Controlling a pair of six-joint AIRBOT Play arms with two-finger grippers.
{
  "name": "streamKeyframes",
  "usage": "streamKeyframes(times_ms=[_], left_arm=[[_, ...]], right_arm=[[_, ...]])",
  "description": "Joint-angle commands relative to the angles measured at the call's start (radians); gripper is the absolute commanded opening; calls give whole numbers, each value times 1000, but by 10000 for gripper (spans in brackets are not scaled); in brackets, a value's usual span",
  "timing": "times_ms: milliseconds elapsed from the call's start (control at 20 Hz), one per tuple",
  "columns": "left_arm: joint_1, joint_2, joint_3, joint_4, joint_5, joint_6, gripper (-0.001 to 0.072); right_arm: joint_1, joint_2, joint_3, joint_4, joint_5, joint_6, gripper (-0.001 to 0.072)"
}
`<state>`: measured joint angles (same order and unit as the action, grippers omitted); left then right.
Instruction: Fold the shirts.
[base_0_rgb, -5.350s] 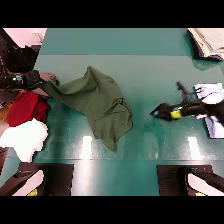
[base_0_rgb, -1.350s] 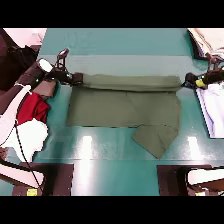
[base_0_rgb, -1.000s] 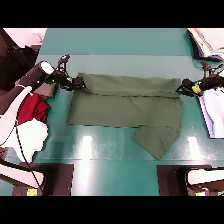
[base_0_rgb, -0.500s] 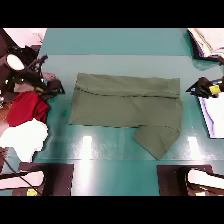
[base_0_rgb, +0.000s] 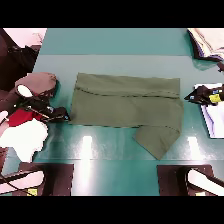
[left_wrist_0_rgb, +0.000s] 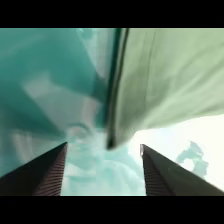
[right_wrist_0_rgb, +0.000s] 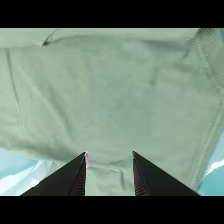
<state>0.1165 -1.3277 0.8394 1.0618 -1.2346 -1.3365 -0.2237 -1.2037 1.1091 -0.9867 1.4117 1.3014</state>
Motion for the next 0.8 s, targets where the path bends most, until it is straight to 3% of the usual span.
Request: streamKeyframes(times_ms=[0, 100, 150, 200, 250, 750], left_arm=[[-33, 1, -64, -60, 71, 35, 528], [-69, 1, -63, -85, 106, 34, 527], [-83, 1, -63, -107, 120, 34, 417], [-93, 1, -63, -125, 129, 35, 188], [-97, 1, -58, -128, 135, 34, 26], [-97, 2, 86, -123, 127, 27, 22]], right_arm=[[36, 11, -12, 1, 2, -2, 330], [41, 11, -12, 0, 8, -2, 330], [41, 11, -12, -3, 18, -2, 330], [35, 11, -13, -11, 31, -2, 330], [25, 11, -17, -11, 47, -1, 330], [-211, 181, -561, -157, 51, 71, 329]])
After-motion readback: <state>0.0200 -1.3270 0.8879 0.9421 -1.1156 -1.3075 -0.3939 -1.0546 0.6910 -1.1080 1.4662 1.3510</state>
